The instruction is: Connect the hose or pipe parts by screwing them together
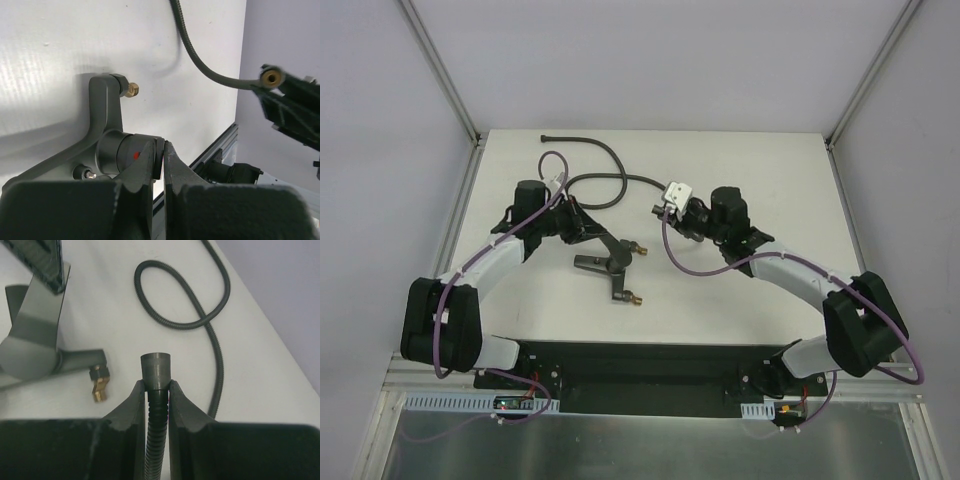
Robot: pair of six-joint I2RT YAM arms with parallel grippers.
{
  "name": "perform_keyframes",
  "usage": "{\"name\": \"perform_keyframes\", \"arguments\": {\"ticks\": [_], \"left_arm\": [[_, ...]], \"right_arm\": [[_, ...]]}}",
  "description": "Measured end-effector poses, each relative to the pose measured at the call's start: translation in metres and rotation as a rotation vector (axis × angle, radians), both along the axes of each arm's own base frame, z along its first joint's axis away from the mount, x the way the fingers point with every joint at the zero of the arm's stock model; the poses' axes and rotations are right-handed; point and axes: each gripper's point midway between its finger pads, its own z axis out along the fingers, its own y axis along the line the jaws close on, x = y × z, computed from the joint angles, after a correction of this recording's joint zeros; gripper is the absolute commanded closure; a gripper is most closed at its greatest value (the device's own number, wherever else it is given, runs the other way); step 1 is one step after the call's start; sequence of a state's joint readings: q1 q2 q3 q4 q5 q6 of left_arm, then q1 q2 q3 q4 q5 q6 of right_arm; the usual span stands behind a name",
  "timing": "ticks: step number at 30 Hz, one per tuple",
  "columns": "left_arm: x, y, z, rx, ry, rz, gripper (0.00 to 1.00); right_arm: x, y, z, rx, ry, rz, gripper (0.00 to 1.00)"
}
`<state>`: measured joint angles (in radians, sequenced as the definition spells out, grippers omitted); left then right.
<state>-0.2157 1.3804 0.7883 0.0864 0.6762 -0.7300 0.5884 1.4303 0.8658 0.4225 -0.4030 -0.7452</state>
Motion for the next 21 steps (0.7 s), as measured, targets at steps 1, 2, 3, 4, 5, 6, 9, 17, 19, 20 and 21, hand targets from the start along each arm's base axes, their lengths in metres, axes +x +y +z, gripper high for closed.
{"name": "perform_keyframes", "arguments": {"ticks": [1, 2, 3, 4, 5, 6, 9, 17, 19, 20, 21], "left_arm": [[0.0, 0.006, 0.0, 0.006, 0.0, 0.008, 1.0], [0.001, 0.013, -0.001, 0.013, 0.004, 0.022, 0.97], [0.001, 0.019, -0.001, 0.02, 0.01, 0.033, 0.95], [0.001, 0.025, -0.003, 0.027, 0.016, 0.043, 0.92], [0.001, 0.03, -0.003, 0.035, 0.022, 0.052, 0.89], [0.001, 0.034, -0.004, 0.043, 0.03, 0.058, 0.89], [0.0, 0.043, -0.006, 0.074, 0.059, 0.075, 0.86], [0.007, 0.063, -0.005, 0.23, 0.066, 0.102, 0.39], [0.008, 0.07, -0.006, 0.265, 0.076, 0.122, 0.27], [0.009, 0.073, -0.006, 0.281, 0.076, 0.129, 0.27], [0.01, 0.074, -0.005, 0.291, 0.073, 0.133, 0.27]], "right_arm": [[-0.003, -0.001, -0.007, -0.011, 0.009, -0.001, 0.99], [-0.008, -0.002, -0.016, -0.026, 0.021, 0.001, 0.99], [-0.013, -0.002, -0.025, -0.04, 0.034, 0.001, 0.99], [-0.019, -0.003, -0.033, -0.052, 0.046, 0.005, 0.99], [-0.025, -0.003, -0.041, -0.067, 0.059, 0.009, 0.99], [-0.031, -0.003, -0.047, -0.076, 0.066, 0.012, 0.99], [-0.048, -0.001, -0.057, -0.096, 0.08, 0.028, 0.99], [-0.073, 0.002, -0.077, -0.096, 0.129, 0.034, 0.99], [-0.074, 0.003, -0.081, -0.083, 0.139, 0.028, 0.99], [-0.075, 0.003, -0.083, -0.077, 0.146, 0.024, 0.99], [-0.076, 0.004, -0.085, -0.071, 0.154, 0.022, 0.99]]}}
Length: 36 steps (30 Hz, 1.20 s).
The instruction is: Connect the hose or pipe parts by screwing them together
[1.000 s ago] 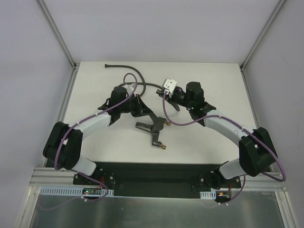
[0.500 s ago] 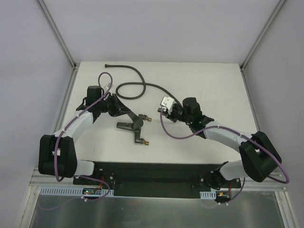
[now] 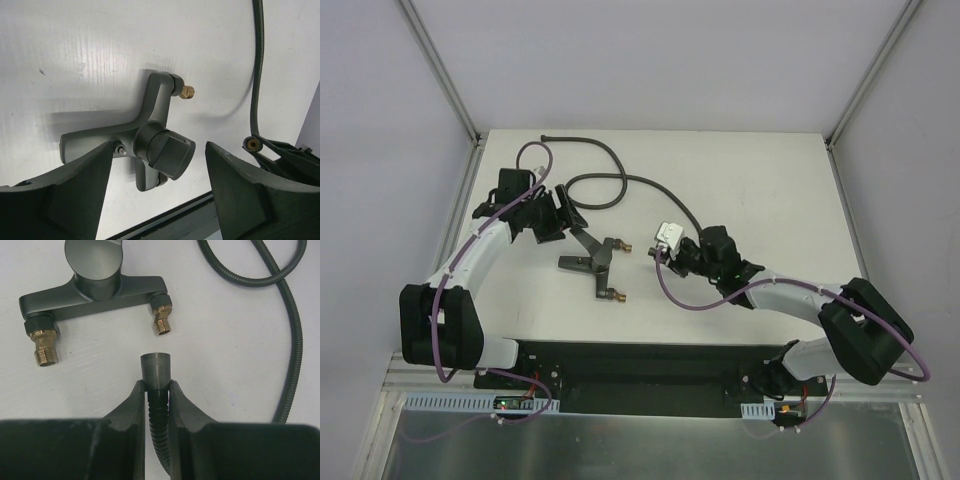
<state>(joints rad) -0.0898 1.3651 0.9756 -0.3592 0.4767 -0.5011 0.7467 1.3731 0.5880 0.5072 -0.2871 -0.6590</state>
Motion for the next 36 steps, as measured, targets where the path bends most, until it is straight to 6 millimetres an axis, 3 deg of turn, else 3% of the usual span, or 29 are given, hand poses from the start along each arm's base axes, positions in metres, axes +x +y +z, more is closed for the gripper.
{"name": "perform_keyframes", "arguments": {"ticks": [6, 11, 14, 17, 25, 36], "left_arm": [[0.012, 0.008, 0.022, 0.112, -0.036, 0.025, 0.3], [0.028, -0.025, 0.051, 0.236, -0.093, -0.049, 0.32], [0.036, -0.047, 0.055, 0.293, -0.103, -0.096, 0.34], [0.039, -0.065, 0.042, 0.345, -0.062, -0.146, 0.36], [0.03, -0.077, -0.023, 0.477, 0.126, -0.232, 0.36], [0.019, -0.082, -0.06, 0.525, 0.223, -0.291, 0.42]], "right_arm": [[-0.004, 0.001, -0.011, 0.034, 0.026, -0.021, 0.99], [-0.004, -0.002, -0.012, 0.055, 0.02, -0.047, 0.99], [-0.003, -0.005, -0.012, 0.064, 0.012, -0.063, 0.99], [-0.003, -0.008, -0.011, 0.072, 0.006, -0.081, 0.99], [-0.007, -0.018, -0.006, 0.093, -0.02, -0.106, 0.99], [-0.007, -0.02, 0.002, 0.113, -0.041, -0.111, 0.99]]}}
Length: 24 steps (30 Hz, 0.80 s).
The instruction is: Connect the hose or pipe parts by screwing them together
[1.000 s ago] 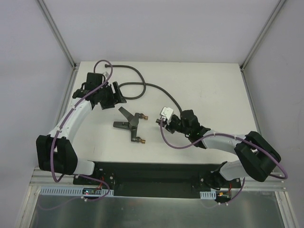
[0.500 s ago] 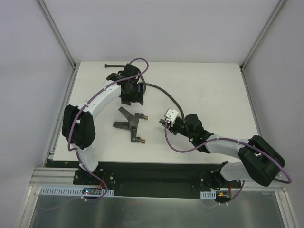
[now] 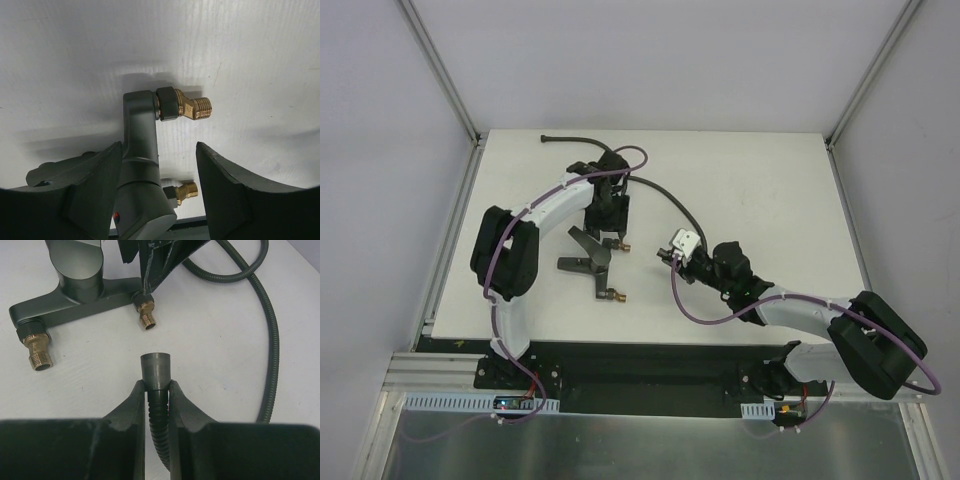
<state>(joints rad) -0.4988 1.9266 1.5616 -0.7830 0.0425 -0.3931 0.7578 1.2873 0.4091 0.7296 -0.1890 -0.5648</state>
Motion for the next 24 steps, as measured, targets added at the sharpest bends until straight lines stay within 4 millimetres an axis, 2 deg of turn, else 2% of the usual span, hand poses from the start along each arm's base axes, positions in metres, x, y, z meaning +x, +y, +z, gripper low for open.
{"name": "perform_keyframes", "arguments": {"ticks": [3, 8, 11, 17, 20, 23, 24], "left_arm": [[-0.004, 0.002, -0.011, 0.017, 0.027, -0.004, 0.45], [-0.019, 0.006, -0.028, 0.049, 0.078, -0.013, 0.43], [-0.025, 0.01, -0.036, 0.07, 0.093, -0.015, 0.46], [-0.027, 0.018, -0.045, 0.117, 0.099, -0.016, 0.69], [-0.028, 0.021, -0.046, 0.131, 0.104, -0.018, 0.9], [-0.028, 0.022, -0.046, 0.136, 0.095, -0.016, 1.0], [-0.029, 0.022, -0.045, 0.137, 0.093, -0.021, 1.0]], "right_arm": [[0.0, 0.0, 0.0, 0.0, 0.001, 0.0, 0.99], [0.0, -0.001, -0.001, -0.002, 0.003, -0.002, 0.99], [0.0, -0.001, -0.002, -0.002, 0.003, -0.002, 0.99], [0.0, -0.001, -0.002, -0.002, 0.004, -0.002, 0.99], [-0.001, -0.001, -0.002, -0.002, 0.005, -0.002, 0.99], [-0.001, -0.001, -0.002, -0.002, 0.005, -0.002, 0.99], [-0.001, -0.001, -0.002, -0.004, 0.005, -0.001, 0.99]]}}
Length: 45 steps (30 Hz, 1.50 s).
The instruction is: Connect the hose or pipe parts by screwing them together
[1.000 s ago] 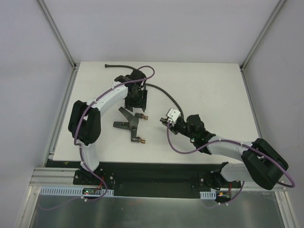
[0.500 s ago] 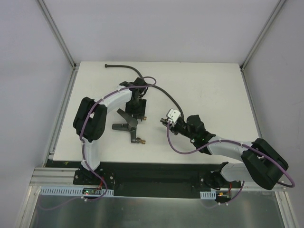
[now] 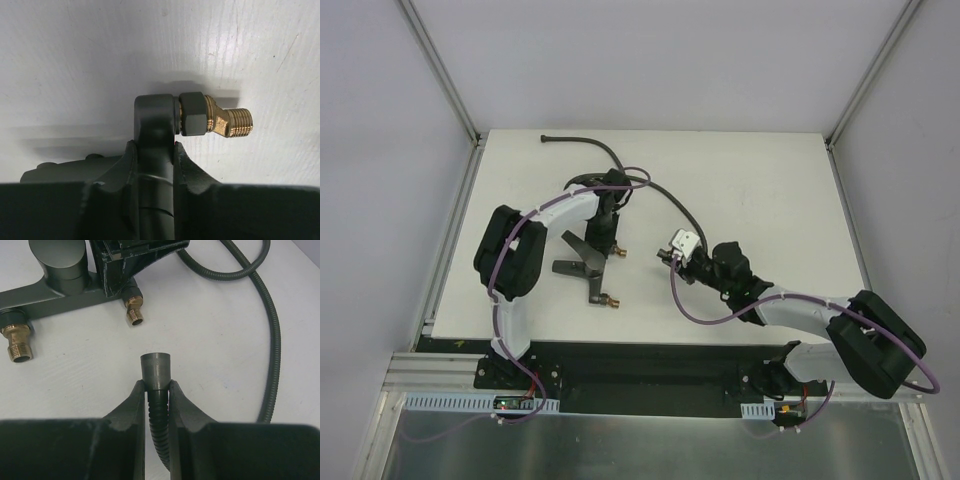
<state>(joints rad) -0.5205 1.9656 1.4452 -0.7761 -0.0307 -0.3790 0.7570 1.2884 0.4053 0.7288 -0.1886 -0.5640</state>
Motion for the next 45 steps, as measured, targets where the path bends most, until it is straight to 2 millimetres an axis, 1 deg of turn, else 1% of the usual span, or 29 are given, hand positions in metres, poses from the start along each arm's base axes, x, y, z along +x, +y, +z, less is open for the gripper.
{"name": "perform_keyframes", "arguments": {"ticks": [4, 7, 10, 12, 15, 18, 21, 24, 26, 30, 32, 36, 39, 45], "left_arm": [[-0.002, 0.001, 0.0, -0.002, -0.008, -0.034, 1.0], [-0.004, -0.001, 0.001, -0.018, -0.005, -0.055, 1.0], [-0.008, -0.001, 0.003, -0.04, -0.01, -0.09, 1.0], [-0.012, -0.002, 0.004, -0.058, -0.014, -0.113, 1.0], [-0.019, -0.001, 0.006, -0.082, -0.016, -0.137, 1.0], [-0.031, 0.001, 0.006, -0.098, 0.003, -0.162, 1.0], [-0.04, 0.002, 0.007, -0.115, 0.022, -0.182, 1.0], [-0.044, 0.001, 0.01, -0.134, 0.03, -0.196, 1.0], [-0.046, 0.0, 0.011, -0.141, 0.034, -0.212, 1.0], [-0.049, 0.001, 0.015, -0.155, 0.039, -0.233, 1.0], [-0.049, 0.002, 0.016, -0.16, 0.041, -0.232, 1.0], [-0.048, 0.004, 0.018, -0.177, 0.044, -0.218, 1.0], [-0.047, 0.006, 0.019, -0.178, 0.044, -0.209, 1.0], [-0.046, 0.007, 0.019, -0.18, 0.043, -0.188, 1.0]], "right_arm": [[0.004, 0.003, -0.005, -0.032, 0.005, 0.007, 0.99], [0.013, 0.009, -0.006, -0.073, -0.003, 0.017, 0.99], [0.021, 0.015, -0.006, -0.112, -0.039, 0.033, 0.99], [0.023, 0.02, -0.009, -0.147, -0.077, 0.051, 0.99], [0.023, 0.027, -0.017, -0.192, -0.137, 0.087, 0.99], [0.022, 0.034, -0.024, -0.239, -0.199, 0.117, 0.99], [0.022, 0.041, -0.023, -0.283, -0.288, 0.141, 0.99], [0.02, 0.048, -0.017, -0.311, -0.398, 0.158, 0.99], [0.017, 0.047, -0.018, -0.333, -0.451, 0.163, 0.99], [0.017, 0.041, -0.029, -0.403, -0.516, 0.161, 0.99], [0.018, 0.039, -0.031, -0.437, -0.543, 0.157, 0.99], [0.013, 0.044, -0.033, -0.485, -0.596, 0.171, 0.99], [0.008, 0.047, -0.038, -0.518, -0.615, 0.186, 0.99], [0.005, 0.055, -0.05, -0.566, -0.619, 0.193, 0.99]]}}
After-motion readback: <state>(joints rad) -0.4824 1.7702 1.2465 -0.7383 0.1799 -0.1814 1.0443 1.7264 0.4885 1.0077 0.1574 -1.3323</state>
